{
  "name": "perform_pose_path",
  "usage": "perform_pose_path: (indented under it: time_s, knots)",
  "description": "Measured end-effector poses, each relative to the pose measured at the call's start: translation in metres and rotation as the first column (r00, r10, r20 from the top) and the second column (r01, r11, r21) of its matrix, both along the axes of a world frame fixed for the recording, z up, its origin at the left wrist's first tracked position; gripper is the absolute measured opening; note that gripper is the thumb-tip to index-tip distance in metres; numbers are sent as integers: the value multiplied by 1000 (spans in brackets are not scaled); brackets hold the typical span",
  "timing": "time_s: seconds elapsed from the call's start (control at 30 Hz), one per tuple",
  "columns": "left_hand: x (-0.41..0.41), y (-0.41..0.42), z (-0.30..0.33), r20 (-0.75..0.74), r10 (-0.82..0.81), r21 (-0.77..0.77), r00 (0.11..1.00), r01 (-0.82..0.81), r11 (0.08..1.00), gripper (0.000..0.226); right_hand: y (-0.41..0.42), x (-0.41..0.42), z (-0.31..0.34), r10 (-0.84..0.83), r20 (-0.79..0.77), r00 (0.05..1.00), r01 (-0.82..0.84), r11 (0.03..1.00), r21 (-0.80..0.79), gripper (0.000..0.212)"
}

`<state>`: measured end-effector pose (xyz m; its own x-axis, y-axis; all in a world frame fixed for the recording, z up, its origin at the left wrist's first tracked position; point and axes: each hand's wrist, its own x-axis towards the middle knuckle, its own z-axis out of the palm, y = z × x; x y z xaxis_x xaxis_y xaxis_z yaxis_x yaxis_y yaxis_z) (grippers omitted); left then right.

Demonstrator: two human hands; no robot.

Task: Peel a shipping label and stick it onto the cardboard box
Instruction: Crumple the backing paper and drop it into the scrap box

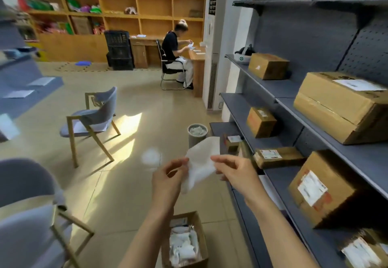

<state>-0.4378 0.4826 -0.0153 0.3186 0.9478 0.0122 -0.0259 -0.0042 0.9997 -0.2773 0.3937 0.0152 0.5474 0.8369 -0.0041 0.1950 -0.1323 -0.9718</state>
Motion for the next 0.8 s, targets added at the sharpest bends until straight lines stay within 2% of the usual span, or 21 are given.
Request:
perform_pose_path:
  time_s: [0.23,0.4,0.5,0.67,0.8]
  knots:
    - [-36,41,-43,-143,45,-37,989,-50,998,30,53,-19,-45,133,-41,990,-137,986,-95,21]
    - [-63,58,-90,-291,114,-30,950,-128,991,36,92,-35,-95,212,-125,969,-233,954,-189,22]
    - [-72,66,-130,-321,158,-76,934,-192,978,37,108,-39,-131,252,-175,952,-292,918,-267,22]
    - [-69,72,-203,-388,176,-155,904,-253,955,38,128,-34,-209,231,-266,936,-317,880,-354,21]
    - [-61,75,-260,-473,199,-201,858,-325,924,27,137,-34,-282,181,-317,931,-311,848,-430,25]
